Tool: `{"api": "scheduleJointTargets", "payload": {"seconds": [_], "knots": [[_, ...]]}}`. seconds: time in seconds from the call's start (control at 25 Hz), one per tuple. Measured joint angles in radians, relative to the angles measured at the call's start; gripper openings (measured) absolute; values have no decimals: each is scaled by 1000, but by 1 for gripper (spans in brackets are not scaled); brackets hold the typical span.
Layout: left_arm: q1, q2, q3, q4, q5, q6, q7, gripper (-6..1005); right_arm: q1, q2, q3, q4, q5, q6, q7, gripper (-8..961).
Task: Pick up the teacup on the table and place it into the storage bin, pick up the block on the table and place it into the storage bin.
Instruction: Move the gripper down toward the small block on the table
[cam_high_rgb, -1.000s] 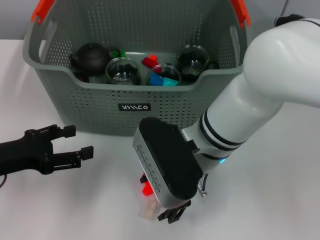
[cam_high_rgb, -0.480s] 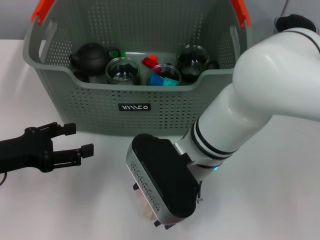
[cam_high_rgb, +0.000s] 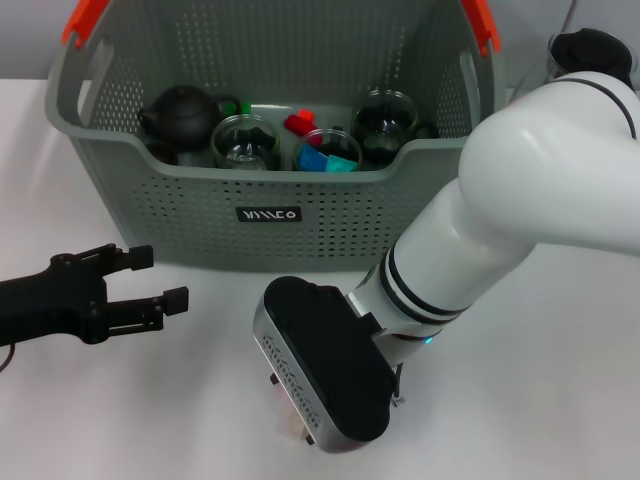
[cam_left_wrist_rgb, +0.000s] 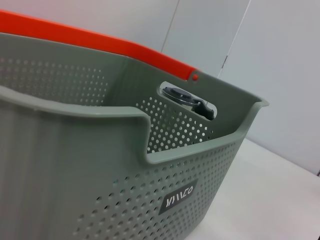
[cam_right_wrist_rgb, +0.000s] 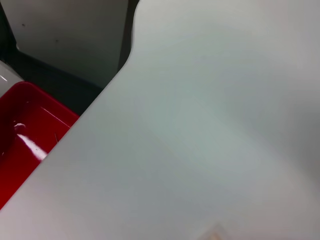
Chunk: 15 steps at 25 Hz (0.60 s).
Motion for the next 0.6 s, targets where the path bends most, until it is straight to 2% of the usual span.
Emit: {"api": "scheduleJointTargets", "payload": {"seconds": [0.2, 0.32, 0.6], "knots": [[0, 0, 0, -1, 0, -1, 0, 903, 1, 0, -7, 1, 0, 2, 3, 868], [0, 0, 0, -1, -1, -2, 0, 903, 1, 0, -9, 1, 0, 3, 1, 661], [0, 0, 0, -1, -1, -4, 0, 903, 1, 0, -19, -2, 0, 5, 0, 622]]}}
